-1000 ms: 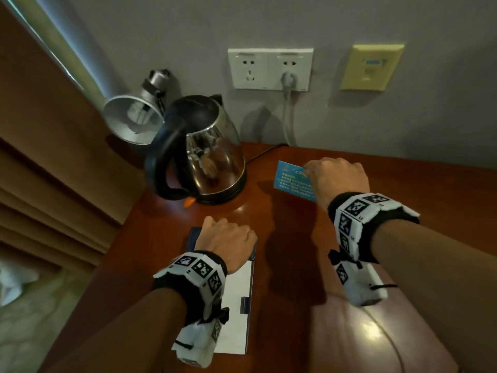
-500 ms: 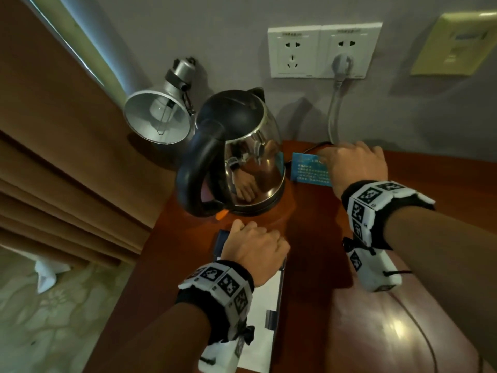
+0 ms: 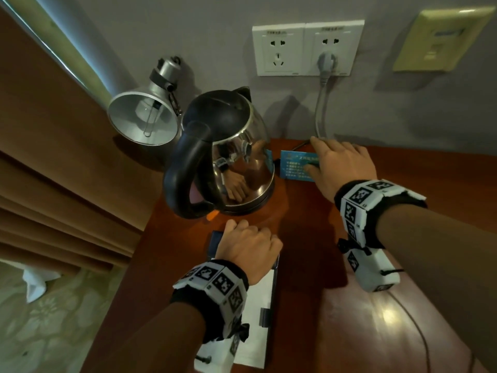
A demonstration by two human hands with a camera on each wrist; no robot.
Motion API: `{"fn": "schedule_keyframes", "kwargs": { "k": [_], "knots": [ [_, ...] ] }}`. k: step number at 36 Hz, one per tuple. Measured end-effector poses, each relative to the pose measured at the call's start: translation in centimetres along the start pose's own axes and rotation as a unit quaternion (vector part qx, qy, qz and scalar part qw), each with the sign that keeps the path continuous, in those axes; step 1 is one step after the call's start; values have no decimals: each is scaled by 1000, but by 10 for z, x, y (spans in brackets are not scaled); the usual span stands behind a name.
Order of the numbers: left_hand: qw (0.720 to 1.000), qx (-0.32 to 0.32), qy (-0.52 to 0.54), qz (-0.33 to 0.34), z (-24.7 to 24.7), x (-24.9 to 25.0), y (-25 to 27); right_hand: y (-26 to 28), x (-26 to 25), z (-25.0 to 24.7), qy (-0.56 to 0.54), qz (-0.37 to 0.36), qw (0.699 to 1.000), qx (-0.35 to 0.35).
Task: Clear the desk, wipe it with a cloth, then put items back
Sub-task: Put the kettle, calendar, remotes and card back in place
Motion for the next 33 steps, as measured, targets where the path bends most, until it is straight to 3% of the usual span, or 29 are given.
{"fn": "schedule_keyframes", "kwargs": {
  "k": [9, 18, 24, 33],
  "knots": [
    [1000, 5, -5, -8, 2, 2, 22, 25, 9, -15, 2, 17, 1000, 19],
    [992, 83, 36, -85, 8, -10, 39, 49, -1, -23, -5, 20, 999, 32],
    [974, 165, 101, -115, -20, -1, 34, 65, 8, -32, 0, 25, 999, 28],
    [960, 210, 154, -100, -66, 28, 13, 95, 50, -45, -1, 58, 998, 22]
  ]
}}
Point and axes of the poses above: each hand's wrist, its own y-axis away from the middle knuckle, its own z-axis out of the palm, x = y × z, the point moved 6 cm from there along -y, towards the middle knuckle, and after that the axes turned 10 degrees about y, right-handed, at the moved point
